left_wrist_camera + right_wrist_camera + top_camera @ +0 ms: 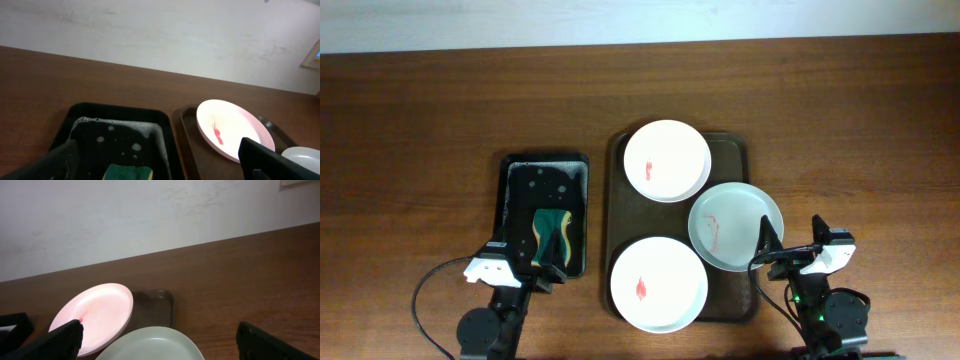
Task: Clean dirty plates on tray and stack at the side
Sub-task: 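Move left gripper to the sponge and right gripper to the bottom white plate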
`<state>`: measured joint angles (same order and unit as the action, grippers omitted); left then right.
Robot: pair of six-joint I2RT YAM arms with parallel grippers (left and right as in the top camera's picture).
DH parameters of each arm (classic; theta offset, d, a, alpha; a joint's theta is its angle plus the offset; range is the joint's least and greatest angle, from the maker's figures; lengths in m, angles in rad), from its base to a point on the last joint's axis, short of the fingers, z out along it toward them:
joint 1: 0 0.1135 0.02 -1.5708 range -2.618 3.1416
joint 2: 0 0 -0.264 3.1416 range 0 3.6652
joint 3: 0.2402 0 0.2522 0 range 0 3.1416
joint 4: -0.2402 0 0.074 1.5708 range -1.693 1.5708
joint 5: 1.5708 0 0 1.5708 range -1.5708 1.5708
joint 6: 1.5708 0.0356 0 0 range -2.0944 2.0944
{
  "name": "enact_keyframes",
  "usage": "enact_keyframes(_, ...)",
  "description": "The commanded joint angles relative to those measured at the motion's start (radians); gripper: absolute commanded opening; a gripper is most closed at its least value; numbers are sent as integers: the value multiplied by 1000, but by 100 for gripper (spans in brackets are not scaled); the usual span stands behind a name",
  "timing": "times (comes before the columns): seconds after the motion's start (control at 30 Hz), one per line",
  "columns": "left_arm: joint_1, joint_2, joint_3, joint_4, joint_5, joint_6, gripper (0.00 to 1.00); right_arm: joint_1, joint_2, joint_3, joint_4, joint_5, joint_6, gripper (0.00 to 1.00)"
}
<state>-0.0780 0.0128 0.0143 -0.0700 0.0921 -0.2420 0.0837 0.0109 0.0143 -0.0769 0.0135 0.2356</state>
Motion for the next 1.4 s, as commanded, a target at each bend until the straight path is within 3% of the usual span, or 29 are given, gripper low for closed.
enact_keyframes(0.0,-2,-7,-6,-2,-14,13,99,-6,-5,-9,-2,-2,5,99)
enact_keyframes(0.83,-2,-7,-5,-1,2,12,99,-6,-5,-9,-2,-5,5,99)
enact_keyframes(0.97,-2,-7,2,36,48,11,99,-6,-5,1,0,-168,8,99)
enact_keyframes(1.07,-2,19,154,10,50,9,99,-6,-2,157,-121,-220,-13,99)
enact_keyframes(1.17,-2,181,381,-158,51,9,99,-6,68,414,-343,-220,-45,99)
enact_keyframes(1.27,-2,492,698,-422,140,10,99,-6,258,709,-595,-221,-45,99)
enact_keyframes(1.33,-2,762,989,-708,132,13,99,-6,489,983,-853,-224,-44,99)
enact_keyframes(1.37,-2,809,1041,-763,112,13,99,-6,542,1044,-910,-228,-44,99)
